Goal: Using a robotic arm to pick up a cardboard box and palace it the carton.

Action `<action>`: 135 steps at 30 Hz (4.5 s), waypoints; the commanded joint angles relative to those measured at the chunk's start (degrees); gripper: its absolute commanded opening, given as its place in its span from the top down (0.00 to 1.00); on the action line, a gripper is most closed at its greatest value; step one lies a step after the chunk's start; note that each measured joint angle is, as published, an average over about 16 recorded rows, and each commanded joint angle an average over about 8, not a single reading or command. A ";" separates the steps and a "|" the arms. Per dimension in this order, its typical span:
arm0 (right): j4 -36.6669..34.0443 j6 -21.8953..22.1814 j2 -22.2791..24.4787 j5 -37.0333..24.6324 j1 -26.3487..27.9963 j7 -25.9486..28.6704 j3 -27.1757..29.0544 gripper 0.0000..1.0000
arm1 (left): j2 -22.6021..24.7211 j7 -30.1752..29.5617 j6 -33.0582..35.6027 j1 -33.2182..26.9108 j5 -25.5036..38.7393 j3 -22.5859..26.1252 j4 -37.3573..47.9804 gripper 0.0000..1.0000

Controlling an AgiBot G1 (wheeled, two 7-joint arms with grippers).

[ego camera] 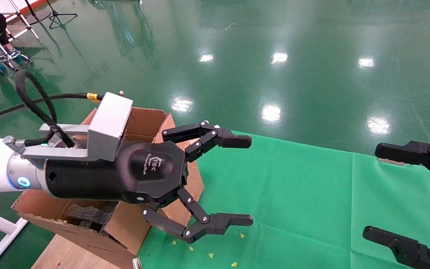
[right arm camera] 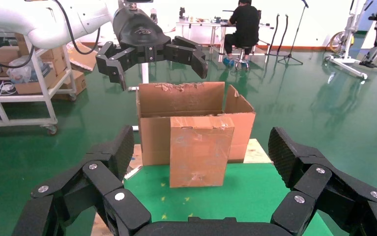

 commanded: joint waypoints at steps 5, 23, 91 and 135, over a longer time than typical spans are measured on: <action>0.00 0.00 0.00 0.00 0.00 0.00 0.00 0.00 | 0.00 0.00 0.00 0.00 0.00 0.00 0.00 0.00; 0.00 0.00 0.00 0.00 0.00 0.00 0.00 1.00 | 0.00 0.00 0.00 0.00 0.00 0.00 0.00 0.00; -0.03 0.02 0.01 0.02 -0.01 -0.01 -0.02 0.89 | 0.36 -59.91 4.87 -35.68 53.73 31.51 2.84 0.00; -0.04 0.04 0.02 0.03 -0.02 -0.01 -0.02 0.00 | 4.59 -59.72 3.67 -37.98 55.15 39.63 7.02 1.00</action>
